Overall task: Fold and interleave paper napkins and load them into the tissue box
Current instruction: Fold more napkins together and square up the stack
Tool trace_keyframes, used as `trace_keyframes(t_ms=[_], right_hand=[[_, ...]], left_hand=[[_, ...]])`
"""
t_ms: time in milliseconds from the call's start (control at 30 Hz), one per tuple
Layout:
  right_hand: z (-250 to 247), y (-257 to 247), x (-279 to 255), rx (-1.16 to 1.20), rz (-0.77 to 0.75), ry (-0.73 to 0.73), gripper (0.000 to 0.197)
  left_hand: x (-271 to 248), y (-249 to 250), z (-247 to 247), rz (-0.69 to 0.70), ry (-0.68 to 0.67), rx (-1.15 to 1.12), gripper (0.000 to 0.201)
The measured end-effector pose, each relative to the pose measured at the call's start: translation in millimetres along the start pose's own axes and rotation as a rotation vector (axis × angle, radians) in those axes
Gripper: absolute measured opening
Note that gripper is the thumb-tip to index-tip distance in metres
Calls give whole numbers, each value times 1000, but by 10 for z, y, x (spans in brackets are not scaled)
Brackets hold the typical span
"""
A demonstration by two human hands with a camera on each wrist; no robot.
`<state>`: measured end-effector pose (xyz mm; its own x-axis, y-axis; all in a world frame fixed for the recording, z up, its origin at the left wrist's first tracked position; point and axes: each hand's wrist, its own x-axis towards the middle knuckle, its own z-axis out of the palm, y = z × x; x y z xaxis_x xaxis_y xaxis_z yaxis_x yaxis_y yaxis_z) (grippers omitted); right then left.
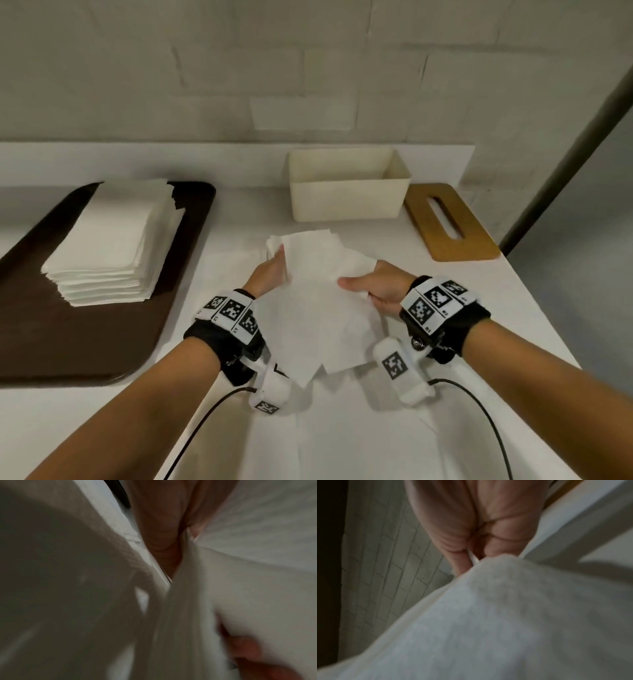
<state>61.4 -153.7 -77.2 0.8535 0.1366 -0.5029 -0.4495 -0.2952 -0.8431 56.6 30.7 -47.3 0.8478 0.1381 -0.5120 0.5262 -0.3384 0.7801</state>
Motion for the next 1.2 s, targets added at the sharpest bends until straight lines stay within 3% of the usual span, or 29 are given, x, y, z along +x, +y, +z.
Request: trace_keyframes(t_ms=[167, 267, 433, 533, 633, 767, 833, 933, 1100, 1200], right_hand=[[91, 3, 20, 50, 12, 5, 67], [137, -18, -10, 59, -31, 18, 67], [136, -13, 14, 30, -20, 4, 67], [134, -46, -46, 46, -19, 9, 48], [79, -61, -104, -4, -78, 90, 35], [-194, -205, -306, -169, -305, 238, 20], [-339, -324, -451, -107, -344, 197, 13], [-440, -531, -585, -36, -304, 6, 8], [-230, -812, -480, -271, -264, -104, 10], [-66, -900, -352, -421, -280, -85, 6]], left_hand=[[-5, -29, 3, 41, 18, -1, 76], [-40, -11, 17, 81, -10, 22, 66], [-97, 14, 42, 72, -40, 69, 71], [-71, -8, 44, 87, -41, 82, 64], [-47, -39, 54, 97, -53, -53, 53], [-20, -97, 38, 51, -131, -463, 48], [-10, -103, 21, 47, -157, -507, 47], [-20, -78, 12, 83, -209, -513, 43], [-136, 16, 52, 186, -358, -413, 41], [-149, 57, 47, 241, -449, -468, 68]])
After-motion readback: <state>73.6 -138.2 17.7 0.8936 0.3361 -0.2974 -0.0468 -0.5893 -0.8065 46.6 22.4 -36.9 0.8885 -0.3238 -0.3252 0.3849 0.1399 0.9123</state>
